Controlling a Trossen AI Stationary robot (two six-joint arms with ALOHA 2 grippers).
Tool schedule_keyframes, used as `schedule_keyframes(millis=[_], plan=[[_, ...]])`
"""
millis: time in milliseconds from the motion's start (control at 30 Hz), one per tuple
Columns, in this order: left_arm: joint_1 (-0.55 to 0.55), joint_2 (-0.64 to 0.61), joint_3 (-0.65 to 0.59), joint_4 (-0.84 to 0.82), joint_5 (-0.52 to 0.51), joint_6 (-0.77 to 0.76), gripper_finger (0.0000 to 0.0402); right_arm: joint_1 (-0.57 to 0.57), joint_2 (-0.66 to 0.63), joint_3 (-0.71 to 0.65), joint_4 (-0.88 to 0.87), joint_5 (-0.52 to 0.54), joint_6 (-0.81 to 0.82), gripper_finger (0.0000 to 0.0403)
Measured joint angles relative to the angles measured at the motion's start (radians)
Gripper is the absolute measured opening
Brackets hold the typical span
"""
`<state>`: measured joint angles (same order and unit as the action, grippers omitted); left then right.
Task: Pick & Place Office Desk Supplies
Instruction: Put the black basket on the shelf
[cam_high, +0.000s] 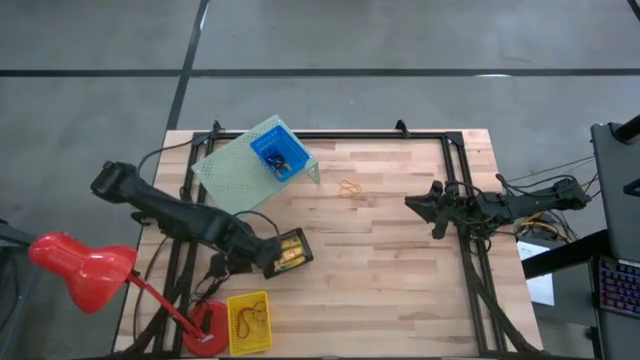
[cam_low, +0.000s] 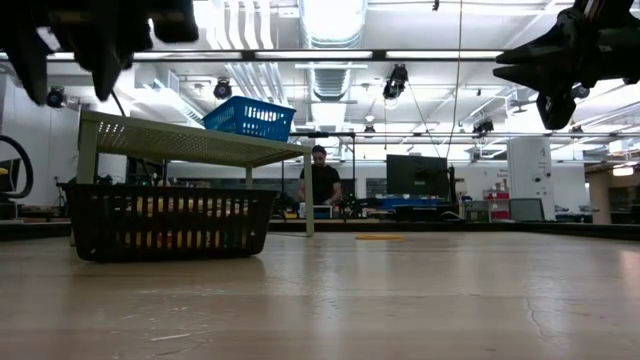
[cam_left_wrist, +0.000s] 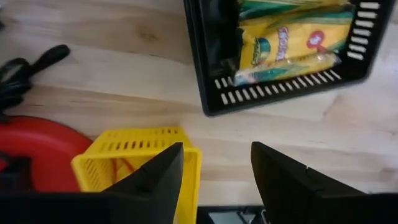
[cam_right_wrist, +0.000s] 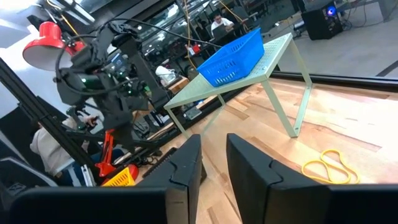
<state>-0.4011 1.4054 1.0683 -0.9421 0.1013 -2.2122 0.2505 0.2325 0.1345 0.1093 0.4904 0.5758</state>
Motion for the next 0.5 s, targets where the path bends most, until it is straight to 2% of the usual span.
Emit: schedule_keyframes(millis=[267,500], plan=[[0.002,0.026,-0.088,0.074,-0.001,-0.076,0.0192,0.000,0.000,0.000,0.000,0.000,0.000,0.0068],[0.005,0.026,-0.169,0.137,-0.052,-0.101,0.0191,0.000,0.000,0.000,0.000,0.000,0.000,0.0077]])
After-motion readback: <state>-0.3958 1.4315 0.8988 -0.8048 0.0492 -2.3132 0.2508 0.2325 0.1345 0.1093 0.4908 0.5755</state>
